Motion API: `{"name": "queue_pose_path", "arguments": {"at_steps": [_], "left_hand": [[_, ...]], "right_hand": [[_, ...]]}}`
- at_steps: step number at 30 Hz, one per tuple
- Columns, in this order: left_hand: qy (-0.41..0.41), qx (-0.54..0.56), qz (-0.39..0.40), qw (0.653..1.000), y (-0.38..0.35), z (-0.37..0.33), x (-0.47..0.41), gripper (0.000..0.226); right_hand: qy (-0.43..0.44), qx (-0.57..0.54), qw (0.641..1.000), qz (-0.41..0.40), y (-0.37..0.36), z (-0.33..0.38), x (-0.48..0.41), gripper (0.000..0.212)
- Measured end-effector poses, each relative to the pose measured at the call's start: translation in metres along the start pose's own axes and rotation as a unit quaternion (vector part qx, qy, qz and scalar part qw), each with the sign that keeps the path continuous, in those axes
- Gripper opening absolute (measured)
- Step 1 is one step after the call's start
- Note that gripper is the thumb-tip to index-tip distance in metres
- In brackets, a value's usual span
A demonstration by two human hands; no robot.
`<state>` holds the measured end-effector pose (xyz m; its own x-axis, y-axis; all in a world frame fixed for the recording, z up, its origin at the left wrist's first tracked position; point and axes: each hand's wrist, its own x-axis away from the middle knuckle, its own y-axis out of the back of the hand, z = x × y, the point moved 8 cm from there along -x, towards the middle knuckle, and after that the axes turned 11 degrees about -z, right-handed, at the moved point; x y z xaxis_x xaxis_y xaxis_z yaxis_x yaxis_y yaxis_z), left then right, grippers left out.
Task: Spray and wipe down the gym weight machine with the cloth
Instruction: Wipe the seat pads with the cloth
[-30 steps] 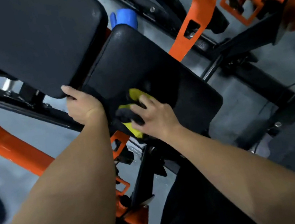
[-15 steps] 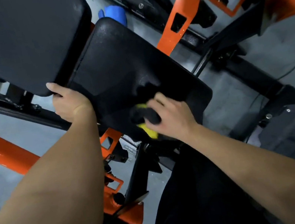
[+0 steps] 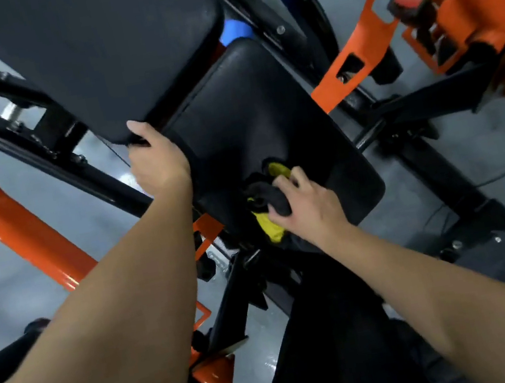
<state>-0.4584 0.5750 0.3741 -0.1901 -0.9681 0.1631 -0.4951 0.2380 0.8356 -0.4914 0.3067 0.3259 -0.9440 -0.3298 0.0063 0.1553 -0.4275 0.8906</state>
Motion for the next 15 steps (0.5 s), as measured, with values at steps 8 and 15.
{"name": "queue_pose_path", "arguments": {"at_steps": [8, 15], "left_hand": [[-0.077, -0.032, 0.138, 0.987, 0.002, 0.000, -0.008, 0.082], [-0.333, -0.060, 0.182, 0.923, 0.049, -0.006, -0.033, 0.036]], "right_hand": [[0.041, 0.058, 0.986, 0.148, 0.012, 0.034, -0.027, 0.043], [0.012, -0.064, 0.994, -0.086, 0.069, 0.138, -0.124, 0.038]]}}
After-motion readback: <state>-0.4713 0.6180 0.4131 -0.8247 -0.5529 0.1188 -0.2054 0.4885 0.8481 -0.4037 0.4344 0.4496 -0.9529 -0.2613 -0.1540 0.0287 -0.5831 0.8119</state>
